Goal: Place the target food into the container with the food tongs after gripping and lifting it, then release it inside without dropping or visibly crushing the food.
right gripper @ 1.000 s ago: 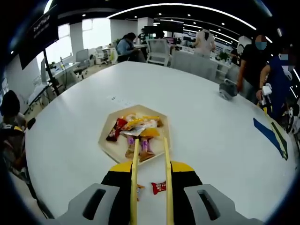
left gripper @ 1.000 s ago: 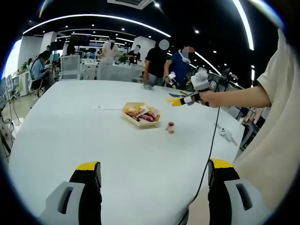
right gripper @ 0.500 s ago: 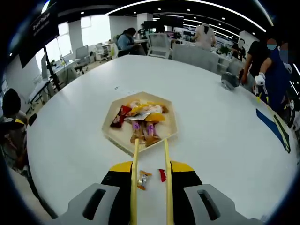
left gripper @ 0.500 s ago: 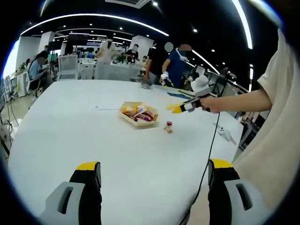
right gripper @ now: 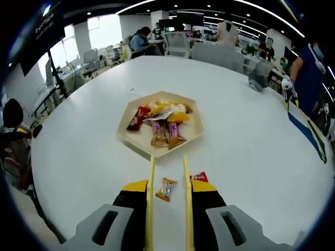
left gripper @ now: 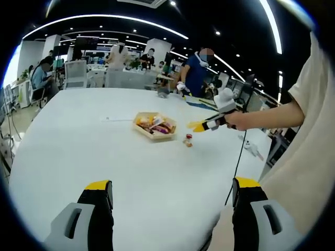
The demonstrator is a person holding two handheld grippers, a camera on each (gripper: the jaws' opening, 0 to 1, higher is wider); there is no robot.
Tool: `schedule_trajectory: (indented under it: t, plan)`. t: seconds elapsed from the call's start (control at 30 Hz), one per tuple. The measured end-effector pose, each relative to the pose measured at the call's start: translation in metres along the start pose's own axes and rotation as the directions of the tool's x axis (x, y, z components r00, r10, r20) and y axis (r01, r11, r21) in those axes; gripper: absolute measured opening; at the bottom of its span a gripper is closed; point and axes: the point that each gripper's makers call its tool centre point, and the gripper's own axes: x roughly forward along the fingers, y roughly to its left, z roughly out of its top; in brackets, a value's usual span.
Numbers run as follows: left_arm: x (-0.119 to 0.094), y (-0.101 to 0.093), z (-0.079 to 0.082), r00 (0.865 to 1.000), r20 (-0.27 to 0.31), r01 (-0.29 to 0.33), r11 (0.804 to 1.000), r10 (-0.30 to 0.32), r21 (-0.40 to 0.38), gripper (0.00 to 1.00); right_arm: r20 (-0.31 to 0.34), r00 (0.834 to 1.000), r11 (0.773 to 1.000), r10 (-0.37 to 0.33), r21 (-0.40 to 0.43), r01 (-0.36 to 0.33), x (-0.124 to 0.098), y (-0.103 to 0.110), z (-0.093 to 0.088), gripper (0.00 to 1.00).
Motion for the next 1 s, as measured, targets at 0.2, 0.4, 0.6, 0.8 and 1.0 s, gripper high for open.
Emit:
schedule_trajectory:
  t: [0.2, 0.4, 0.6, 0.8, 1.0]
  plan:
    - [-0.001, -0.001, -0.002, 1.0, -0.004, -0.002, 1.0, 0.002, -0.005, 0.95, -0.025, 1.0, 1.0, 0.012, 0.013, -0.011, 0.006, 0.007, -0.012, 0.28]
    - [-0.003, -0.001, -0.005, 1.0, -0.007, -0.006, 1.0, 0.006, -0.009, 0.95, -0.042, 0.999, 0.999, 0.018, 0.033, -0.017, 0.01, 0.01, -0.02, 0.28]
    - [-0.005, 0.0, -0.007, 1.0, -0.011, -0.009, 1.0, 0.009, -0.011, 0.95, -0.071, 0.997, 0.999, 0.02, 0.052, -0.016, 0.015, 0.009, -0.035, 0.28]
    - [-0.004, 0.001, -0.007, 1.0, -0.013, -0.01, 1.0, 0.01, -0.012, 0.95, -0.093, 0.995, 0.998, 0.024, 0.058, -0.018, 0.017, 0.009, -0.043, 0.28]
    - [-0.003, 0.001, -0.007, 1.0, -0.019, -0.01, 1.0, 0.01, -0.013, 0.95, -0.109, 0.994, 0.998, 0.02, 0.054, -0.014, 0.021, 0.005, -0.046, 0.28]
